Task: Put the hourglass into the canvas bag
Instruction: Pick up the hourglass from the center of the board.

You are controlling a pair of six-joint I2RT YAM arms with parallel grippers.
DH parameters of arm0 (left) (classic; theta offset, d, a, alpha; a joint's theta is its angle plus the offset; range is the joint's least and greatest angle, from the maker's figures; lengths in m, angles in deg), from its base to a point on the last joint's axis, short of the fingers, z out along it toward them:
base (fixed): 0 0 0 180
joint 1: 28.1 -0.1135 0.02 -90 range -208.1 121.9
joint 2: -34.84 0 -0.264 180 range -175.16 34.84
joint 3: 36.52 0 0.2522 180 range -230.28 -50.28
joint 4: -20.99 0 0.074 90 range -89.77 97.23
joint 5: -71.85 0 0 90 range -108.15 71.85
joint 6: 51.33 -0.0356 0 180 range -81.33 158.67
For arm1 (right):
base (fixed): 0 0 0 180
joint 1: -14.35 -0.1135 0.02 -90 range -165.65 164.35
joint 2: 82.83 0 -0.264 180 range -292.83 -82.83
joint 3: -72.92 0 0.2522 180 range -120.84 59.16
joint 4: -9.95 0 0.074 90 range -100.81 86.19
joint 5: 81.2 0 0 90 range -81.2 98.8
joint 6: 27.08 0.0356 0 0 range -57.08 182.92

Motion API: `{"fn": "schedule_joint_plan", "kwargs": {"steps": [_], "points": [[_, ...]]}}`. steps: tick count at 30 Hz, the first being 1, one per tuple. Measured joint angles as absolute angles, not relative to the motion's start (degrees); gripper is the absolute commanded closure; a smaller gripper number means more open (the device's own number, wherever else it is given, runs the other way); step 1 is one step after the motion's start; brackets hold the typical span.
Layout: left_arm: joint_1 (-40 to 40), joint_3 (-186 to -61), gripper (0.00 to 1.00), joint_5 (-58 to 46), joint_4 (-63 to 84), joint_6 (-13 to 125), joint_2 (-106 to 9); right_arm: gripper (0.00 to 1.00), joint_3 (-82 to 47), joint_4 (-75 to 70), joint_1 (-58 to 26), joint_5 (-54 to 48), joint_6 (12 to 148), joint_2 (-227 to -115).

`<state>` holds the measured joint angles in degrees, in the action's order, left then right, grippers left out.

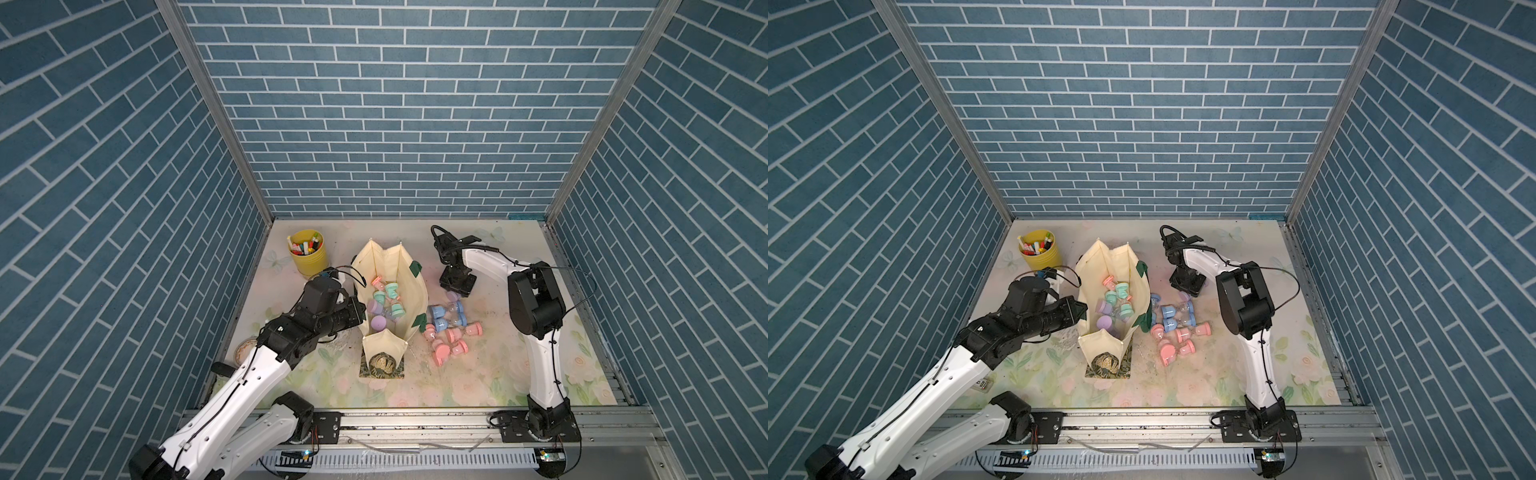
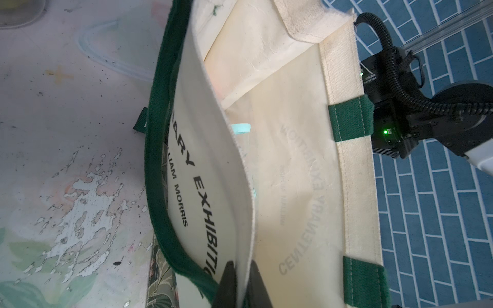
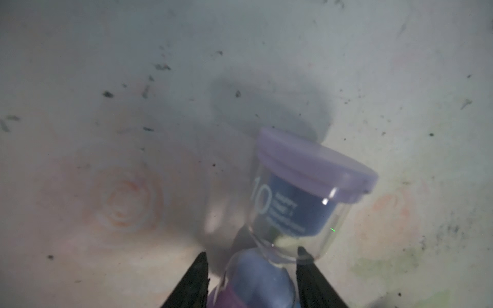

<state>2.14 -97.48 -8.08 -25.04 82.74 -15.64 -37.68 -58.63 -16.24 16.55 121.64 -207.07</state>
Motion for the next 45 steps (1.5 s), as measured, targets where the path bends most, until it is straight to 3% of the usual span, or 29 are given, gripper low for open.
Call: {"fn": "schedule_joint_plan", "kwargs": {"steps": [7, 19, 26, 45], "points": [[2.14, -97.22, 1.0, -8.06, -25.04, 82.74, -15.4, 0.54, -35.69, -57.32, -16.24, 16.68, 121.57, -206.68], [2.14, -97.2, 0.94, -8.1, -25.06, 82.76, -15.2, 0.83, -32.65, -55.53, -15.86, 17.19, 121.12, -204.78], [2.14, -97.2, 0.8, -8.72, -25.52, 82.87, -14.59, 1.0, -29.83, -54.07, -15.47, 17.75, 118.93, -200.67], [1.82, -97.94, 0.77, -11.32, -30.24, 83.33, -13.02, 1.0, -22.2, -50.94, -18.05, 17.84, 111.63, -168.32]]}}
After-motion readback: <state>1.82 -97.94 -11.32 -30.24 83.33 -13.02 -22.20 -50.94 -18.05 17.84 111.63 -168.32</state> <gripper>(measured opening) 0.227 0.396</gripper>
